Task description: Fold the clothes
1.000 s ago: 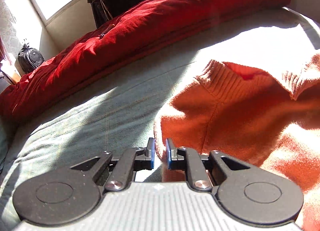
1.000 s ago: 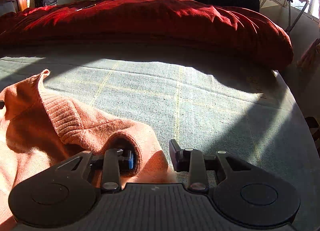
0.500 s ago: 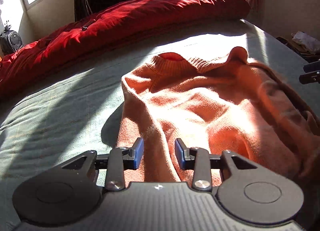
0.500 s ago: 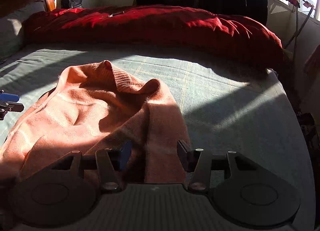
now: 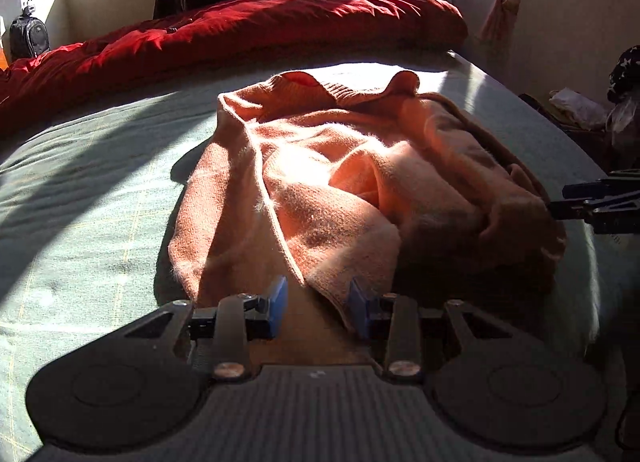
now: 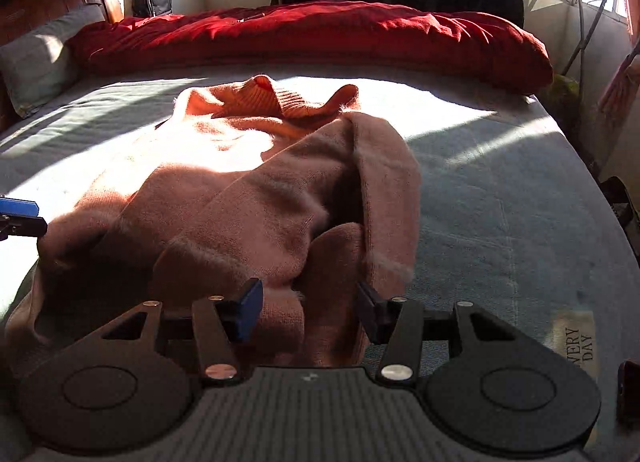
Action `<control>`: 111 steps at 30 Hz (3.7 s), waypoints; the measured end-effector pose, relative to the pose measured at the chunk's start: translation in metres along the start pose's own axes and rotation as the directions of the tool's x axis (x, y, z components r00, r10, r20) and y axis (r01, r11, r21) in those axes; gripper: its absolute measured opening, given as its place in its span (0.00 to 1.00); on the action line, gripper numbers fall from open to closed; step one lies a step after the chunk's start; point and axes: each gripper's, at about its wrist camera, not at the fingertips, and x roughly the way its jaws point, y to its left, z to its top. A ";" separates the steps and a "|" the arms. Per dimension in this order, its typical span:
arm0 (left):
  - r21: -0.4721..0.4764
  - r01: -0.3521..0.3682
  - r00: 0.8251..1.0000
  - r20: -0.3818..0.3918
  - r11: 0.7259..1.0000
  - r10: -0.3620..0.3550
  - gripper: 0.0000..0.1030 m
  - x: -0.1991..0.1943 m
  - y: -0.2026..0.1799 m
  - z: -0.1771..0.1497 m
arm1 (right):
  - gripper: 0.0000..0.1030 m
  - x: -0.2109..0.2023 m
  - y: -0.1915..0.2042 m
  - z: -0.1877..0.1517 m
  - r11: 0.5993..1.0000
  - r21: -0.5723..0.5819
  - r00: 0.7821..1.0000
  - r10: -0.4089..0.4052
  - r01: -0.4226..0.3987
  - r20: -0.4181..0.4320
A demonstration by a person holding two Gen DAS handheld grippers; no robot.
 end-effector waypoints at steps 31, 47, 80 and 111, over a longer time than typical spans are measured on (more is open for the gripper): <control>0.402 -0.324 0.946 0.154 0.856 0.286 0.57 0.016 -0.087 -0.111 | 0.69 -0.017 0.021 -0.064 0.971 0.219 0.995 0.090 -0.097 0.044; 0.185 -0.452 0.883 0.231 0.873 0.408 0.17 -0.046 0.024 -0.041 | 0.69 -0.012 0.021 -0.063 0.971 0.222 0.996 0.085 -0.091 0.034; -0.295 -0.680 0.711 -0.043 0.671 0.702 0.17 0.019 0.315 0.052 | 0.69 0.012 0.009 -0.028 0.971 0.232 0.998 0.063 -0.066 0.021; -0.213 -0.603 0.798 -0.146 0.769 0.585 0.27 0.024 0.263 0.022 | 0.70 -0.017 0.001 -0.026 0.968 0.227 0.991 0.083 -0.105 0.106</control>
